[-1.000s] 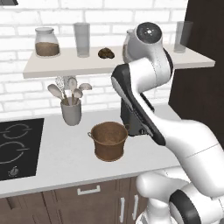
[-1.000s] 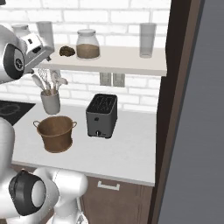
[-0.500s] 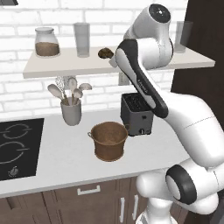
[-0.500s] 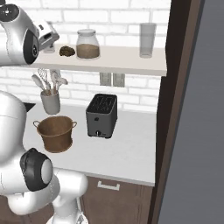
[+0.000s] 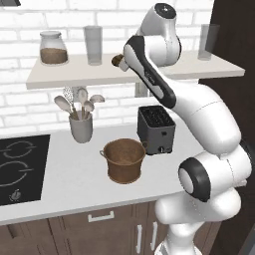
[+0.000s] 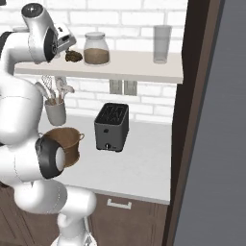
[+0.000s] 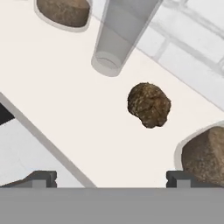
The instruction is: Open the cabinet, pick up the bread from the cabinet and place it in the basket. Then move the basket to the dining counter.
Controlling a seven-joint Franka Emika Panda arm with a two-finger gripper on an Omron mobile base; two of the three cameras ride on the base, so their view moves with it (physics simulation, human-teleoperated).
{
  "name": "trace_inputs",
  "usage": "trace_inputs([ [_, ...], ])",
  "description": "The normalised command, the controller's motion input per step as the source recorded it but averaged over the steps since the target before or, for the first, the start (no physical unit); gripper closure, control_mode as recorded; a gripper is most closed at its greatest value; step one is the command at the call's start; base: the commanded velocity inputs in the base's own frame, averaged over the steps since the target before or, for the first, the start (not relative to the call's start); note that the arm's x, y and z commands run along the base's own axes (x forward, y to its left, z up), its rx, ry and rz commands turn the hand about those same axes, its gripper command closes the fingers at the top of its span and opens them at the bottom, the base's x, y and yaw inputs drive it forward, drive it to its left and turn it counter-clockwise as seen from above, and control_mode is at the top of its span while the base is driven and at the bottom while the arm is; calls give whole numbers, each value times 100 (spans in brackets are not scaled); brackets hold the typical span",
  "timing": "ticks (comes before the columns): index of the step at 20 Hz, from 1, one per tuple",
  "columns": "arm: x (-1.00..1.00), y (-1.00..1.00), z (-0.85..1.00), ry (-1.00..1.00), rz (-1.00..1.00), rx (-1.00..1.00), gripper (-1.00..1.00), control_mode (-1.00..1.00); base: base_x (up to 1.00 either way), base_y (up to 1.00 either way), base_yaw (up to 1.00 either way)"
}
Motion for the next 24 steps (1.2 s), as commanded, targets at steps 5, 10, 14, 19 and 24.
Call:
trace_inputs([
  [5,39,13,1,9,5,-17,-100,-100,0,0,0],
  [10,17,0,-1,2,0,-13,-100,-100,0,0,0],
  [14,9,1,-6,0,0,-3,-100,-100,0,0,0],
  [19,37,0,-3,0,3,-1,-100,-100,0,0,0],
  [24,38,0,-13,-2,9,0,-100,-100,0,0,0],
])
